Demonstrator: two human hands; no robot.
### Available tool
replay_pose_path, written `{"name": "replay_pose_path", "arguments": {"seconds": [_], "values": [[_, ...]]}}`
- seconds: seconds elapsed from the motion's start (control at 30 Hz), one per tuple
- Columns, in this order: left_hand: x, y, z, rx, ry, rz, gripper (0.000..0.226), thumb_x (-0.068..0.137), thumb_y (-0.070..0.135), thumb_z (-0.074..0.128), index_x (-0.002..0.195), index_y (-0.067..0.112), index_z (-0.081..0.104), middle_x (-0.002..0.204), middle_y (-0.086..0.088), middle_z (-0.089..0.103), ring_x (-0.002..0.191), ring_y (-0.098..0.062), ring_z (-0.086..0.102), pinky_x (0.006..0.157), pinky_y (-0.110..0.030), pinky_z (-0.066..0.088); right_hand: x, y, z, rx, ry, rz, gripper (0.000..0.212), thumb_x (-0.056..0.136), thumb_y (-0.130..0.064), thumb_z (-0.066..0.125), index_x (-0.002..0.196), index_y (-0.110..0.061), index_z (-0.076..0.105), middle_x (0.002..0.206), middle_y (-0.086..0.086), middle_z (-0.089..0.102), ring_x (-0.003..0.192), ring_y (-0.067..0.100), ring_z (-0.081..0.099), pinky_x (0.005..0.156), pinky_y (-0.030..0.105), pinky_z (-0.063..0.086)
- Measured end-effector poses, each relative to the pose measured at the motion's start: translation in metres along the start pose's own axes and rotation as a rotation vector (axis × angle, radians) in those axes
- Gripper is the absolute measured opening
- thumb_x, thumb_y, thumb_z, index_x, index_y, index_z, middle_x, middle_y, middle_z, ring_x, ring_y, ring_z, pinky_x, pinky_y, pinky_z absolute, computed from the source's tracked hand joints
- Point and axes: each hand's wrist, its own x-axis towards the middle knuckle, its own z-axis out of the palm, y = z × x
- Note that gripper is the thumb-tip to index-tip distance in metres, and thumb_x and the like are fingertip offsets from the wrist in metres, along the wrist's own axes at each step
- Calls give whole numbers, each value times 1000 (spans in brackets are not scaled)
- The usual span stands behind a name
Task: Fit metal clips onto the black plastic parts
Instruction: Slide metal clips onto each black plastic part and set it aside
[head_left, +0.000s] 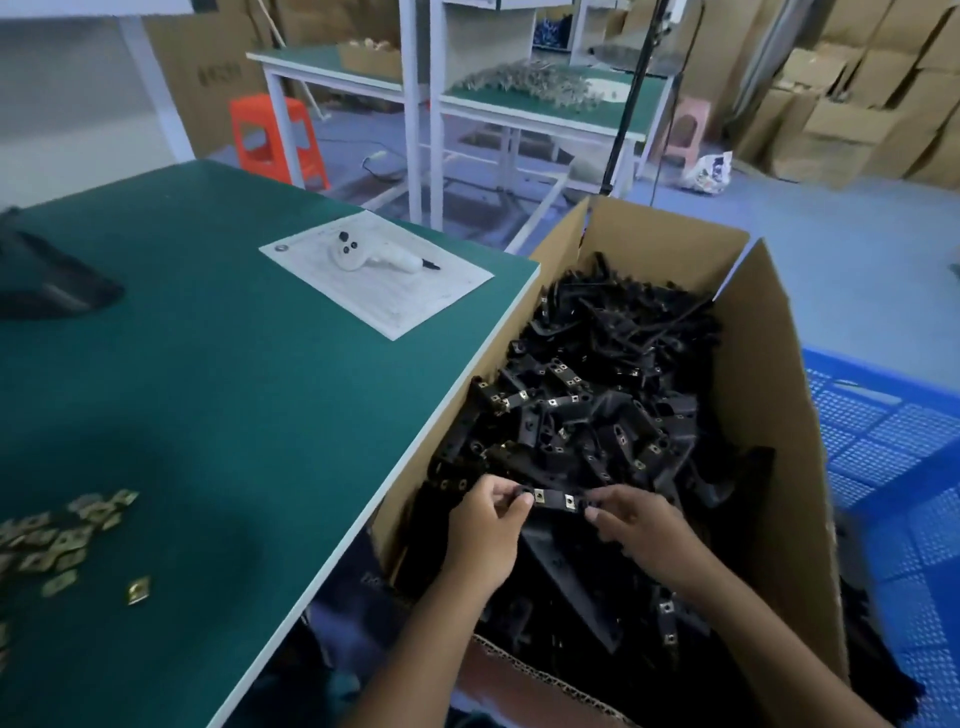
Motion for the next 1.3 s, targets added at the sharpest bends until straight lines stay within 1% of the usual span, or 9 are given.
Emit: {"name": "replay_pose_path", "arguments": {"seconds": [0.2,0.33,0.5,0.63,0.77,0.9,1.07,1.17,1.3], "values": [[-17,16,-29,295,-73,33,54,105,47,44,150,19,34,150,1,43,131,-17,48,95,-25,37,5,-19,-1,-192,69,-69,21,93,-26,73,111,-33,68,100,-21,68,94,-1,66,68,3,45],[-61,53,-84,234,17,251,39,102,50,47,135,31,44,129,14,60,118,-9,56,95,-29,45,9,-68,6,-194,106,-308,25,87,-27,74,98,-49,69,91,-29,72,85,-7,68,70,6,49],[-110,57,-190,177,459,429,24,98,44,49,120,35,50,107,17,67,103,3,59,89,-23,46,13,-167,55,-109,-105,-583,45,90,-74,53,119,-43,66,109,-23,71,95,-1,69,79,21,55],[-140,15,-286,263,770,234,20,100,45,48,118,37,52,104,19,67,99,4,60,85,-31,52,-10,-268,143,-216,-280,-934,28,87,-63,55,107,-46,66,107,-30,68,91,-12,65,74,5,47],[-164,-49,-369,516,1043,-169,30,100,47,53,126,34,49,123,16,55,113,-9,52,96,-33,47,-19,-328,222,-449,-558,-1212,28,87,-69,54,113,-62,46,119,-40,46,115,-10,49,96,14,41],[-173,-100,-394,624,968,-421,62,89,67,55,138,31,46,141,10,48,133,-17,39,113,-35,26,-28,-361,278,-668,-709,-1252,34,93,-57,62,122,-58,44,122,-29,39,114,-4,47,98,19,42],[-178,-124,-399,734,978,-333,42,84,69,59,117,43,57,119,24,49,116,-3,41,98,-24,15,-25,-387,308,-650,-855,-1227,9,94,-40,67,92,-40,58,94,-15,57,85,0,57,70,17,46],[-183,-130,-403,558,1028,-229,26,81,63,68,96,44,57,102,28,50,100,9,43,88,-13,22,-18,-408,315,-635,-920,-1230,7,96,-41,63,91,-38,59,92,-18,57,86,-6,53,69,15,43],[-198,-123,-406,-96,1049,72,22,75,50,78,89,35,68,86,13,71,78,1,65,71,-11,47,-17,-425,324,-441,-937,-1169,12,101,-45,56,89,-43,54,90,-29,57,81,-10,51,70,13,42]]}}
